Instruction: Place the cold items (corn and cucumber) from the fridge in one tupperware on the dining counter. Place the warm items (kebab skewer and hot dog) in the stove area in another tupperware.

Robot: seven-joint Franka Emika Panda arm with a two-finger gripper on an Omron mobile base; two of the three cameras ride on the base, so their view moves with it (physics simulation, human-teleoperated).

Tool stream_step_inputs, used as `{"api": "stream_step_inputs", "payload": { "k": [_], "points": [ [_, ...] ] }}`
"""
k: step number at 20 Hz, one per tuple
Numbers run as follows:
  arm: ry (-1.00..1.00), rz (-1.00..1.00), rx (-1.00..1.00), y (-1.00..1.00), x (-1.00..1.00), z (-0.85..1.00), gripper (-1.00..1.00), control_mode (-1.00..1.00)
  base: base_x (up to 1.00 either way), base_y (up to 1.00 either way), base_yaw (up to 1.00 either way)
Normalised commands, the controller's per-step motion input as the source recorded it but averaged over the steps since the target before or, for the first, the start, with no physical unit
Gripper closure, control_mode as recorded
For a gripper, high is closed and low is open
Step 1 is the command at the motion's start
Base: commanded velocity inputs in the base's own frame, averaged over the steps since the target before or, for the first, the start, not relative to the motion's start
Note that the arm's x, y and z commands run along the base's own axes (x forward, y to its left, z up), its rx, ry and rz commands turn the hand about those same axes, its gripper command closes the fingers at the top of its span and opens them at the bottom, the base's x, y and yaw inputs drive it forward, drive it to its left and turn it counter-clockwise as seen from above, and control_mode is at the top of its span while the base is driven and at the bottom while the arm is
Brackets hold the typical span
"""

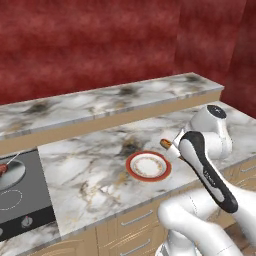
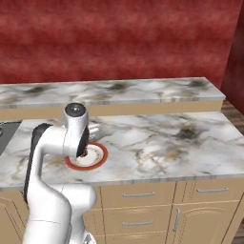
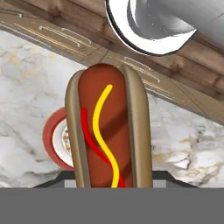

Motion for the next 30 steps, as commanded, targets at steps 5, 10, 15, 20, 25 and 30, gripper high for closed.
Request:
{"api": "stream_step_inputs", "payload": {
  "k": [5, 10, 15, 20, 25, 30],
  "points": [
    [-0.06, 0.0, -0.01, -0.08, -0.42, 0.39, 1.0, -1.0, 0.0, 0.0, 0.0],
    [0.0, 0.0, -0.07, 0.0, 0.0, 0.0, 1.0, 1.0, -0.03, 0.0, 0.0],
    [0.0, 0.0, 0.0, 0.0, 0.0, 0.0, 1.0, 1.0, -0.73, 0.5, 0.06],
    [0.0, 0.0, 0.0, 0.0, 0.0, 0.0, 1.0, 1.0, -0.9, 1.0, 0.01],
    [0.0, 0.0, 0.0, 0.0, 0.0, 0.0, 1.0, 1.0, -0.5, 1.0, 0.0],
    [0.0, 0.0, 0.0, 0.0, 0.0, 0.0, 1.0, 1.0, -0.21, 1.0, 0.0]
  ]
}}
